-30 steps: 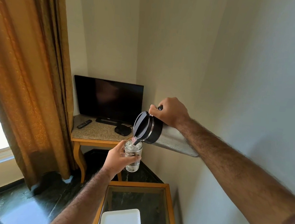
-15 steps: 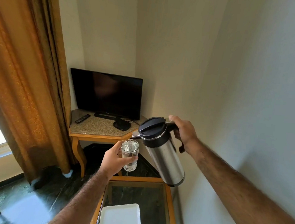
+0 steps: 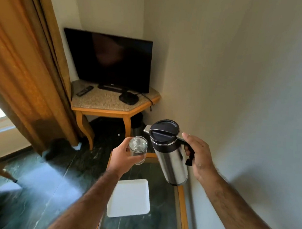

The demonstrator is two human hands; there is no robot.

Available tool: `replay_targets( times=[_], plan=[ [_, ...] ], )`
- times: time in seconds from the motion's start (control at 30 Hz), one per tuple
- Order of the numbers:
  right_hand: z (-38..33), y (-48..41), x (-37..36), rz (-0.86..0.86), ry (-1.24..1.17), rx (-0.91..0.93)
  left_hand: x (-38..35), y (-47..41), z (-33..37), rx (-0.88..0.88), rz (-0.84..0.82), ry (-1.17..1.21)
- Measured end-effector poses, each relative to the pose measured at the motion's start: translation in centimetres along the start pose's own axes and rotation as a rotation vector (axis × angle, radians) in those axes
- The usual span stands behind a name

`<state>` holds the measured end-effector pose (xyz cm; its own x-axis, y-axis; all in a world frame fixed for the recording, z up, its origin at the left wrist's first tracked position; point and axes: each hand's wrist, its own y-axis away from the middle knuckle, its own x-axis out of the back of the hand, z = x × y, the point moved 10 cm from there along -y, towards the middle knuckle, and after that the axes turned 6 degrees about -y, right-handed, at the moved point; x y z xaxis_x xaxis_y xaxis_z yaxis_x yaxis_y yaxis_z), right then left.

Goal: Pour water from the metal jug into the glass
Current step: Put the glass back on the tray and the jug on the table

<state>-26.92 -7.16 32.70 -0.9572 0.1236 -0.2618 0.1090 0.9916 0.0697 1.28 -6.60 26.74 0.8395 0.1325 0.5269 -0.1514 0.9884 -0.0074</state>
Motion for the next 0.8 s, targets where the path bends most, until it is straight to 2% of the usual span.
replay_targets(
  times=[0.4,0.8],
  plan=[
    [13.1,-0.1,4.4,0.08,-0.174,-0.01,-5.9,-0.1,-10.8,0.113,-0.019,-0.132],
    [30.0,-2.6,10.0,0.179,-0.23,-0.039,-17.4,-1.2,-26.9,0.17,-0.133,-0.341]
  ],
)
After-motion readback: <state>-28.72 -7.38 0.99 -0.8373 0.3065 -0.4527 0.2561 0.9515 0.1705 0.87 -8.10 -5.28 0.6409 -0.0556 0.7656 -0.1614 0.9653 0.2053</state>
